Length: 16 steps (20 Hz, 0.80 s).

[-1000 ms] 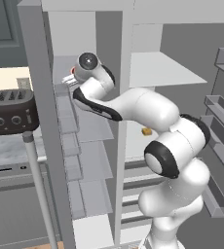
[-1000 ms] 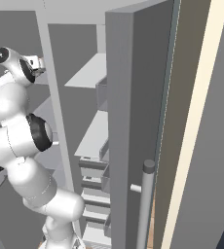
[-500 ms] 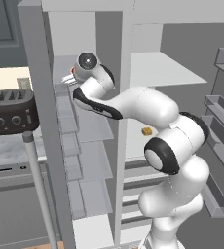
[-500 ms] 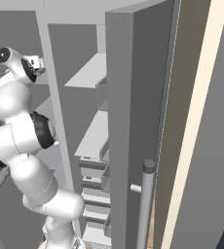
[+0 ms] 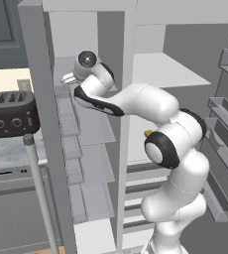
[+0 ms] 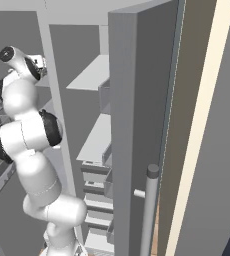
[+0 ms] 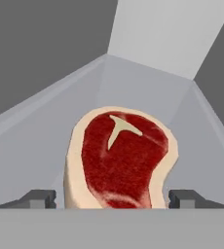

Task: There's a steak in the fridge that needs to be moved to the freezer for freezing. Pick up the steak from the fridge, place it on any shelf in the freezer, and close the fridge and freezer doors when done.

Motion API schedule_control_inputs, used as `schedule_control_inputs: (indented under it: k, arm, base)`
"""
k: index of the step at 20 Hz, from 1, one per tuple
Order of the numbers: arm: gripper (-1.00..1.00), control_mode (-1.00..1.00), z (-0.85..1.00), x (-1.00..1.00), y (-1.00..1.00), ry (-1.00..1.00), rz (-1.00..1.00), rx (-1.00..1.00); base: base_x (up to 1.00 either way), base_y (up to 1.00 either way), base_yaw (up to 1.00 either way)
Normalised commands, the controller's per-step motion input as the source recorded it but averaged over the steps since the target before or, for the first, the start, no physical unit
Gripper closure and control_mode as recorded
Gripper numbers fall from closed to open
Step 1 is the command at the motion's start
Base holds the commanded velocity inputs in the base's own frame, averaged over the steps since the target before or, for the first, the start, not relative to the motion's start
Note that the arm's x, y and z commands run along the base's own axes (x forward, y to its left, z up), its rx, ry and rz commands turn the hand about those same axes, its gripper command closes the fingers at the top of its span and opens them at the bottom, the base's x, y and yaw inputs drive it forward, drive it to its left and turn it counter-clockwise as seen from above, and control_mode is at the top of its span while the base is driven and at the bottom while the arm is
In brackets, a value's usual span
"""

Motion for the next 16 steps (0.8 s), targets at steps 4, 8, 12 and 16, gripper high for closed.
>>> schedule_control_inputs:
  k: [4,8,12,16]
  arm:
    - [-1.0,-1.0,0.0,-0.01,0.19,-0.01,-0.02,-0.03]
    - [-1.0,-1.0,-0.01,-0.39,-0.12,-0.01,-0.08,0.0]
    - [-1.0,-1.0,-0.12,-0.97,-0.12,0.0,-0.06,0.0]
    - [-1.0,-1.0,-0.35,-1.0,0.0,0.0,0.0,0.0]
  base:
    - [0.0,0.0,0.0]
    - [0.0,0.0,0.0]
    - [0.0,0.0,0.0]
    - [0.0,0.0,0.0]
